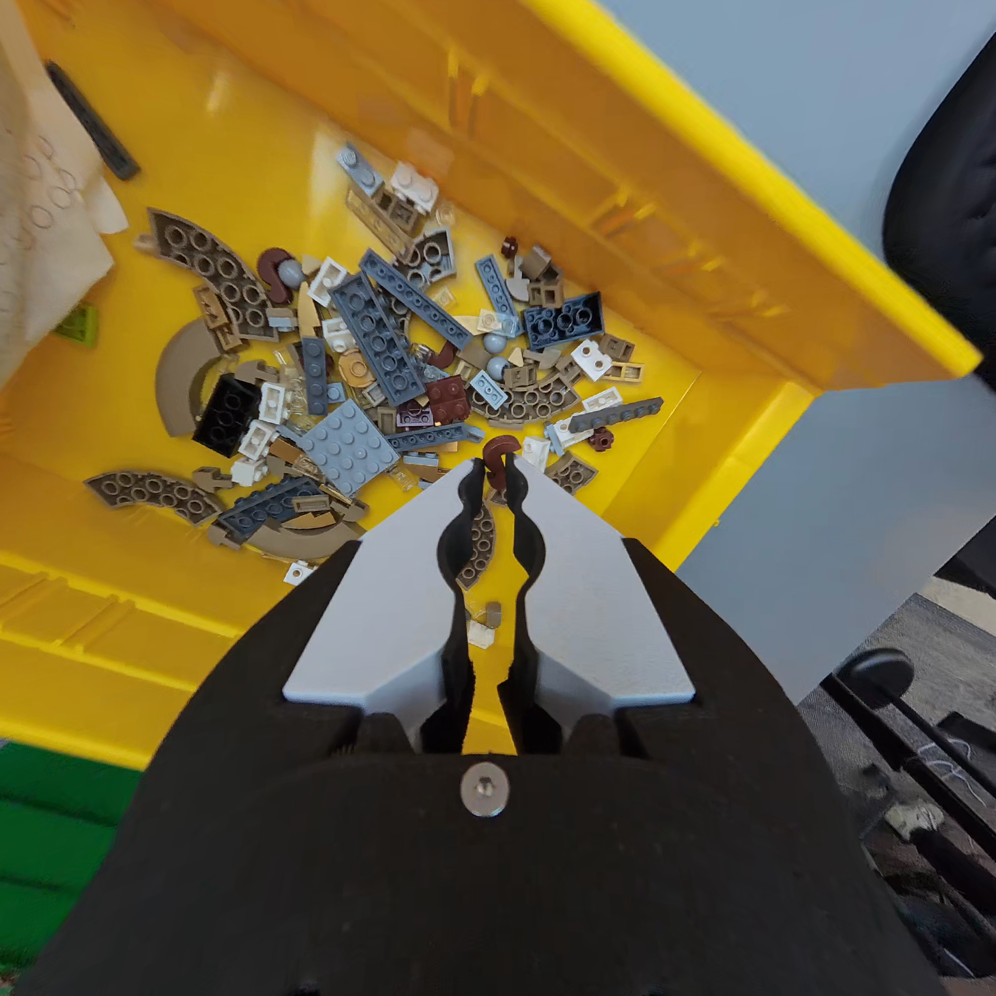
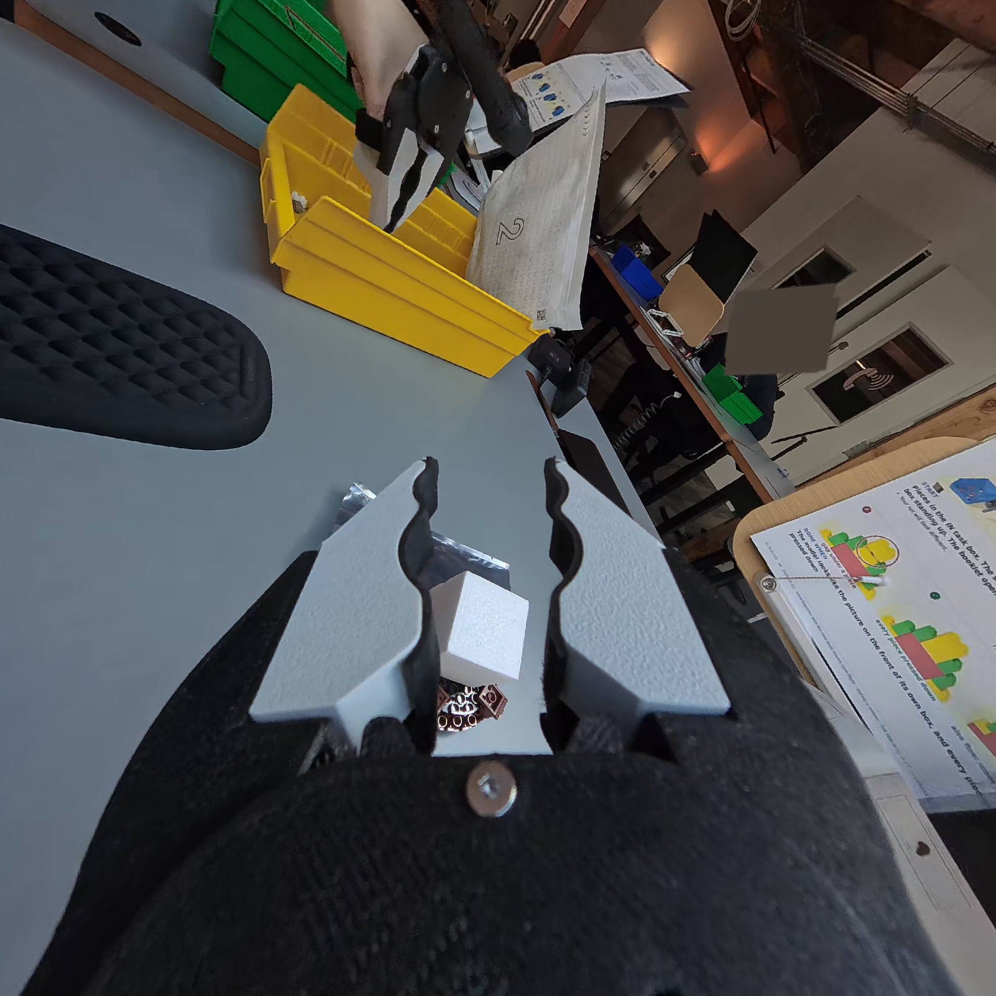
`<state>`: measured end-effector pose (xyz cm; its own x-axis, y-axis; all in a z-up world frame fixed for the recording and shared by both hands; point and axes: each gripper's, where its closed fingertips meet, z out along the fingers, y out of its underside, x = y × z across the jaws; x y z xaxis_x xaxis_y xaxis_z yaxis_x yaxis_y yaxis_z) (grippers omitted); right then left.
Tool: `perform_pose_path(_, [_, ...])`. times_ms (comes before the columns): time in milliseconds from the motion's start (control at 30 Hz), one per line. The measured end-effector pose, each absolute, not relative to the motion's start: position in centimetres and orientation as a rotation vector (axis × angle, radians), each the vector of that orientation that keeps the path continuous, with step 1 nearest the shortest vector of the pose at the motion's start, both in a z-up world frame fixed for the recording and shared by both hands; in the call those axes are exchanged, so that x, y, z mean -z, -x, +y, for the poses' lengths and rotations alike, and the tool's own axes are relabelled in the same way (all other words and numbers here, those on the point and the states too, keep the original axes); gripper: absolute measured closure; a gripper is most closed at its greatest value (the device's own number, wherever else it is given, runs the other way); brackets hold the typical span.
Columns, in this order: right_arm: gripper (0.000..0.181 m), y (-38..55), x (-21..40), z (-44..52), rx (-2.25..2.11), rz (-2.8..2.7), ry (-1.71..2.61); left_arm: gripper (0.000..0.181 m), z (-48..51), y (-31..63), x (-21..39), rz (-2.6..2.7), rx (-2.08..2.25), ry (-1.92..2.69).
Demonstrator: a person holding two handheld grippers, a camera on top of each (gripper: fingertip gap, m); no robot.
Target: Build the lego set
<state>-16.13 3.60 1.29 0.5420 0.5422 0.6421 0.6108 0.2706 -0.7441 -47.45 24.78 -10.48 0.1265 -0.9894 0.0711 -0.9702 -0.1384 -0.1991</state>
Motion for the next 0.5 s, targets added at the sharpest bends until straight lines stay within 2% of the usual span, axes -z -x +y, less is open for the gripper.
perform_pose_path(33, [0.141,15.9,-1.5,3.3,0.069,-1.086,1.374,0.176,24.8,46.8,9.2,1.962,0.270,2.253])
perform_pose_path(167, [0.141,14.7,-2.3,1.9,0.089,-1.048,1.362,0.176,22.7,41.3,3.4,1.880,0.303,2.120])
perform_pose_path(267, [0.141,13.8,-2.7,0.8,0.101,-1.026,1.361,0.176,19.6,35.9,1.2,1.919,0.337,2.040])
perform_pose_path(367, [0.141,13.0,-3.2,-0.5,0.096,-1.011,1.361,0.176,17.0,31.0,2.7,2.006,0.311,1.994])
perform_pose_path(500, [0.141,12.1,-3.2,-2.3,0.102,-1.015,1.381,0.176,15.5,26.0,8.2,2.067,0.295,2.046])
